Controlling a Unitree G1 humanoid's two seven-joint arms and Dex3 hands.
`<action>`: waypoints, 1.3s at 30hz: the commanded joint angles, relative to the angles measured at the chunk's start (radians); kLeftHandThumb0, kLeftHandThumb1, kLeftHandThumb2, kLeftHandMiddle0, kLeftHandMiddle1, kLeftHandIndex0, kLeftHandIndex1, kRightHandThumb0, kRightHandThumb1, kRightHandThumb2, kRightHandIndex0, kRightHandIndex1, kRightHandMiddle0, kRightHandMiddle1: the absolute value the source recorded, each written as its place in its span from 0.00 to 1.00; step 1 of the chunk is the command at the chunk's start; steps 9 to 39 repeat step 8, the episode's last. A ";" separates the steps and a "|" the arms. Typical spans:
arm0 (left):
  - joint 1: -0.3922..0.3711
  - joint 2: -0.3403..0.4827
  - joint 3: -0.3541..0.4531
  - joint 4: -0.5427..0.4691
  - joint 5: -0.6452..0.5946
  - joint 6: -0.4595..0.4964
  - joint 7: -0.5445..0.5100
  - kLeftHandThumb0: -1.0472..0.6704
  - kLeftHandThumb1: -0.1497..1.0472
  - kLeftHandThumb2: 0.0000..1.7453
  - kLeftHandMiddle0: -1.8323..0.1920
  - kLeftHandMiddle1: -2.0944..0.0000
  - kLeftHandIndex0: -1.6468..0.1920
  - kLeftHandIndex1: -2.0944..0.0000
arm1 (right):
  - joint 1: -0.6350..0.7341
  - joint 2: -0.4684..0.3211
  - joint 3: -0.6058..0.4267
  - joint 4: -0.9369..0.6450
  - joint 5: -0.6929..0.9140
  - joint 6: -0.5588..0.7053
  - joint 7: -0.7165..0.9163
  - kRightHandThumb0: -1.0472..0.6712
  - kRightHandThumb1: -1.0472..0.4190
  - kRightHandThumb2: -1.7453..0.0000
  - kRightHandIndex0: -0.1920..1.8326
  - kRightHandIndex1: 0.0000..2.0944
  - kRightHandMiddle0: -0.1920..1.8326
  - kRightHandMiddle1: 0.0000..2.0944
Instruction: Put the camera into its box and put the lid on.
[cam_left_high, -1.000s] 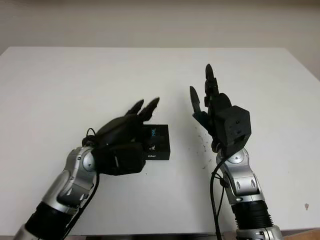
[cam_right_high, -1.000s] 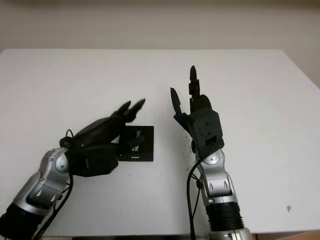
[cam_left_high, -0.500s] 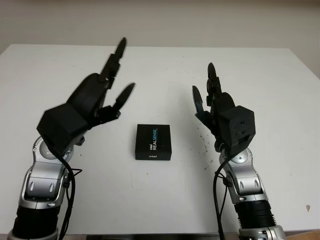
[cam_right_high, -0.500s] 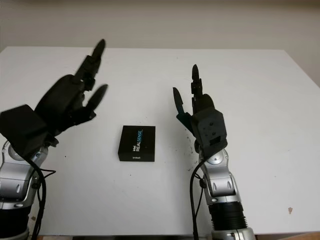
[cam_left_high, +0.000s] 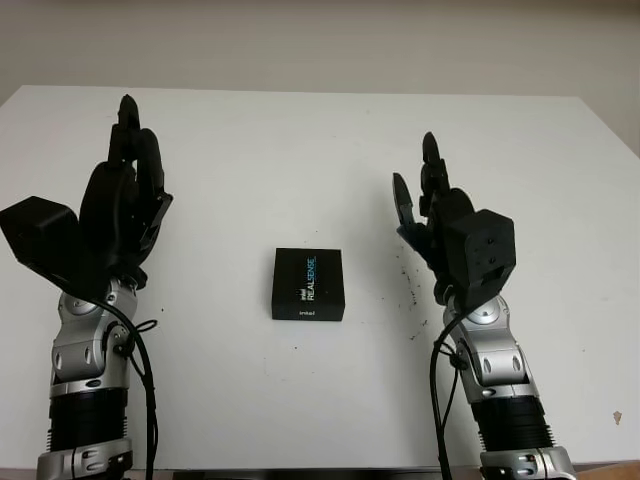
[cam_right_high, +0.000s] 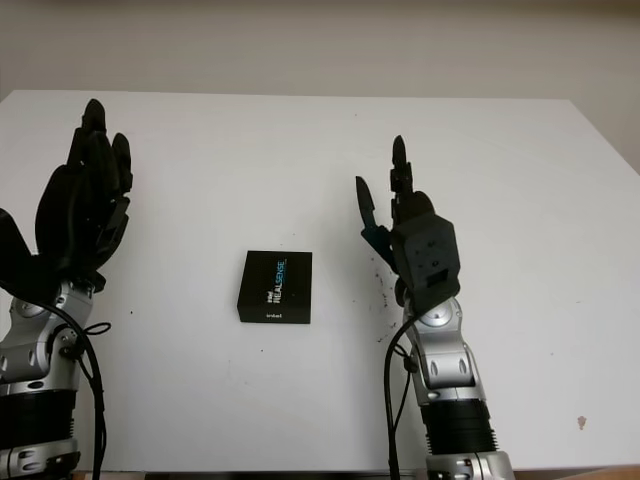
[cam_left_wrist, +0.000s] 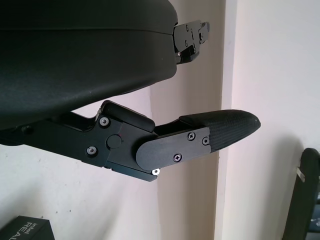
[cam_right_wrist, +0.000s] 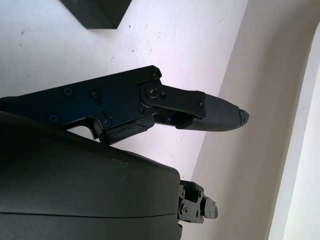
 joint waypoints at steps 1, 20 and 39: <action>0.020 -0.008 0.002 0.005 -0.012 -0.022 -0.007 0.16 1.00 0.41 1.00 1.00 1.00 1.00 | -0.025 -0.011 -0.006 0.010 0.003 -0.016 -0.004 0.19 0.00 0.67 0.02 0.03 0.04 0.03; 0.047 -0.022 -0.017 -0.022 -0.024 -0.031 -0.008 0.17 1.00 0.41 1.00 1.00 1.00 1.00 | -0.037 -0.014 -0.008 0.014 -0.001 -0.007 -0.003 0.19 0.00 0.66 0.02 0.03 0.04 0.03; 0.047 -0.022 -0.017 -0.022 -0.024 -0.031 -0.008 0.17 1.00 0.41 1.00 1.00 1.00 1.00 | -0.037 -0.014 -0.008 0.014 -0.001 -0.007 -0.003 0.19 0.00 0.66 0.02 0.03 0.04 0.03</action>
